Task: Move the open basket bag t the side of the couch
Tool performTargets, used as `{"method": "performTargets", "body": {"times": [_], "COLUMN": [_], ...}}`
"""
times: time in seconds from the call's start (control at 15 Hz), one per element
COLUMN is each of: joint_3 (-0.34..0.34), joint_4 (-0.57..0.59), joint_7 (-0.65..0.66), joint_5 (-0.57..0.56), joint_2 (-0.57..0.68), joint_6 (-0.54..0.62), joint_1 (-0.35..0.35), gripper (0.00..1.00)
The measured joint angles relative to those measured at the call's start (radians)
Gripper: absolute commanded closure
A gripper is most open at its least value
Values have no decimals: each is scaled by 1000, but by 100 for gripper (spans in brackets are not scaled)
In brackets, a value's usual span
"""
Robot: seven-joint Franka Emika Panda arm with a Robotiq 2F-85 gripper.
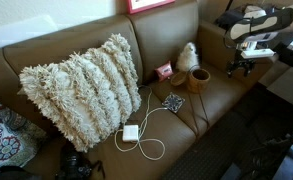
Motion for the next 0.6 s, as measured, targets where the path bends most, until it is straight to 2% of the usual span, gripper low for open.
{"method": "performTargets", "body": {"times": [0.2, 0.6], "joint_3": [3, 1], "joint_4": [-17, -168], "joint_7": [0, 17], "joint_5": [-3, -22], "joint_2": [1, 19], "joint_6": [33, 224], "joint_1": [8, 46], "gripper": [0, 0]}}
